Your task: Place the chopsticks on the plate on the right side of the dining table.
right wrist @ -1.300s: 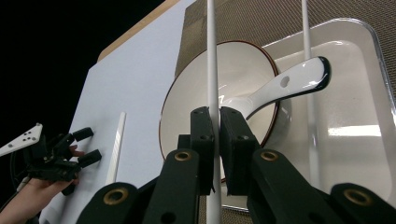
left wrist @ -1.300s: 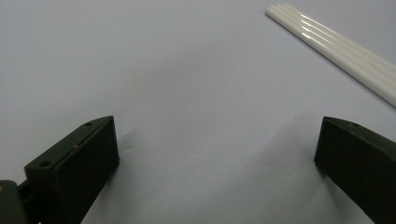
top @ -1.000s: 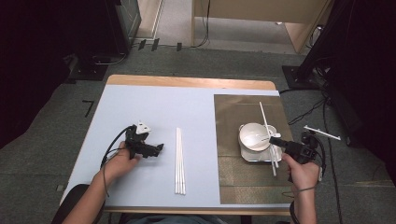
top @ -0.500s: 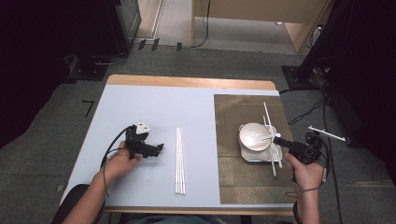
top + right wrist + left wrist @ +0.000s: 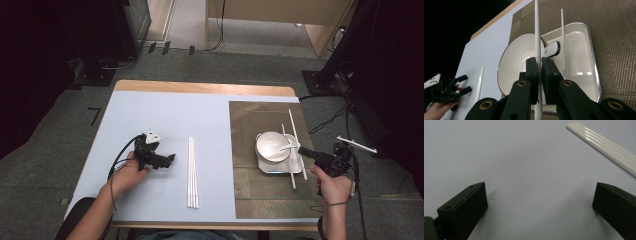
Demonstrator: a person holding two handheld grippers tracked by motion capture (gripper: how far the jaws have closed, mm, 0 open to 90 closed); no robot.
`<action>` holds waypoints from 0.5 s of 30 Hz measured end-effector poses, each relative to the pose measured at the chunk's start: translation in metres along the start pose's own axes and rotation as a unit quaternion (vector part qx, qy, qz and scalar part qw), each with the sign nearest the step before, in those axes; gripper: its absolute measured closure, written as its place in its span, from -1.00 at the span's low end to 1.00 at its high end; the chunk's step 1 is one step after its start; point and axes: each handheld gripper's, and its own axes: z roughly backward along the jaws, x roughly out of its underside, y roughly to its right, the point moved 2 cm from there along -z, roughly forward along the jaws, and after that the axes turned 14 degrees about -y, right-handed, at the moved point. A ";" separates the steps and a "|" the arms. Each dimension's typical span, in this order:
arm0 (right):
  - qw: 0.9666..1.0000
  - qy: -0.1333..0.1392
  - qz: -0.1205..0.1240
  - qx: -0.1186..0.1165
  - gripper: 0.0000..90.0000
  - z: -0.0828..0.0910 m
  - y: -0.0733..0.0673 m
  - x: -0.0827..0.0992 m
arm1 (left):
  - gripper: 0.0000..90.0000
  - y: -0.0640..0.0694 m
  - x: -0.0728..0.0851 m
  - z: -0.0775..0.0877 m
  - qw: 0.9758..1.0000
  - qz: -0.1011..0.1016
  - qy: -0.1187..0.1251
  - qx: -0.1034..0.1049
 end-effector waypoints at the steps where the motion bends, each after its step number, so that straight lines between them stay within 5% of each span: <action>1: 1.000 0.000 -0.001 0.000 0.90 0.001 0.000 0.000 | -1.00 0.000 0.000 0.000 1.000 0.000 0.000 0.000; 15: 1.000 0.005 -0.006 0.014 0.90 0.005 0.008 0.000 | -1.00 0.000 0.000 0.000 1.000 0.000 0.000 0.000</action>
